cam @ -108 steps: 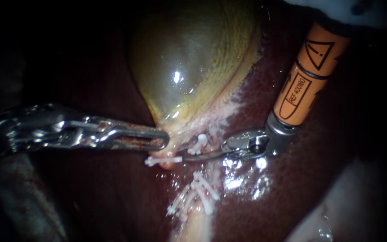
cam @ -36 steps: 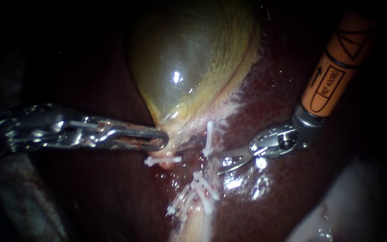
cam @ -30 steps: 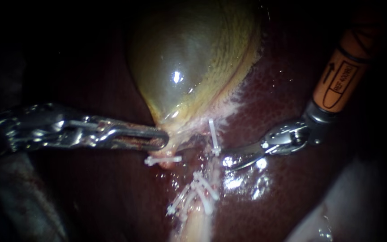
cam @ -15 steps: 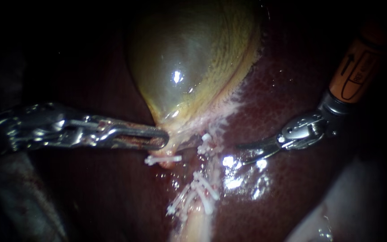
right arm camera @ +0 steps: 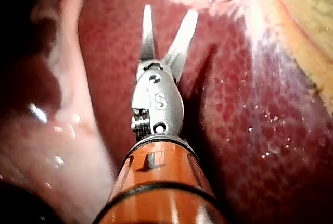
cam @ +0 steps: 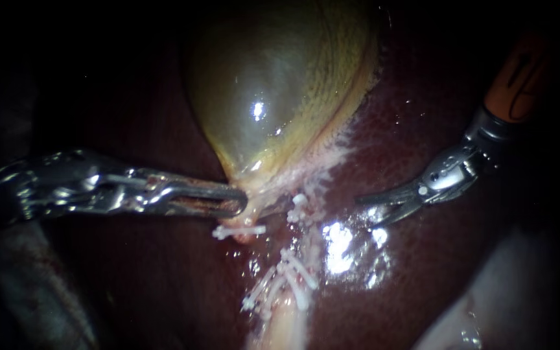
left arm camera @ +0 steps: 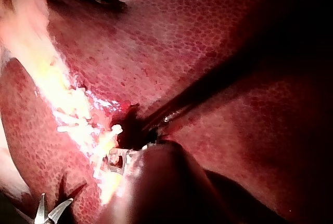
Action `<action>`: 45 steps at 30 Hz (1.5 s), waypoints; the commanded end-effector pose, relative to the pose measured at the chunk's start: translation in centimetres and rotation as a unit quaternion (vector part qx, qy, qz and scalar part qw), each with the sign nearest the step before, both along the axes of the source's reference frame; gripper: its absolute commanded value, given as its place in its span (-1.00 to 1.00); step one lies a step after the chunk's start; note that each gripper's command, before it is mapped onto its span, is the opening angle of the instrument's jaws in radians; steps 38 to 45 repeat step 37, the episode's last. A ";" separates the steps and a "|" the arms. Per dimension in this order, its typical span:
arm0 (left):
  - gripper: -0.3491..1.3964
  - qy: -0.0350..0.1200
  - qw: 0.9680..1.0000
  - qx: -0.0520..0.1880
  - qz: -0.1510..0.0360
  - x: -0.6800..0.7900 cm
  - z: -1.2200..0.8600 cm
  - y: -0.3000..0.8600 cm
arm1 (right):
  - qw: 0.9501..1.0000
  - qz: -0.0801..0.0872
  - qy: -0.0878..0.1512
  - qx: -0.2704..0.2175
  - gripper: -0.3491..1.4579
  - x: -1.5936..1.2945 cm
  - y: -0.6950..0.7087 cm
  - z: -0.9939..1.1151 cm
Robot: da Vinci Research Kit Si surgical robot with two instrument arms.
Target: Go back from the cut right tube
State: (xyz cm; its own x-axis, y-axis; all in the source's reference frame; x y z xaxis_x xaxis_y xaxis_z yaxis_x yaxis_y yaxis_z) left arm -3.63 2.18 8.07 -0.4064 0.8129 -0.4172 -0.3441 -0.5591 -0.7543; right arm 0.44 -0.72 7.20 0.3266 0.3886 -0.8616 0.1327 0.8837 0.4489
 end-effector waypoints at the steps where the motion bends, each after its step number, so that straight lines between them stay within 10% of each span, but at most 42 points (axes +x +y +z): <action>1: -1.00 0.001 1.000 -0.001 -0.001 -0.01 0.01 0.00 | 1.000 0.000 0.003 -0.003 0.17 -0.01 0.01 -0.01; 45: -1.00 -0.012 1.000 -0.011 -0.024 -0.40 0.39 -0.02 | 1.000 0.004 0.011 -0.017 0.43 -0.06 0.04 -0.02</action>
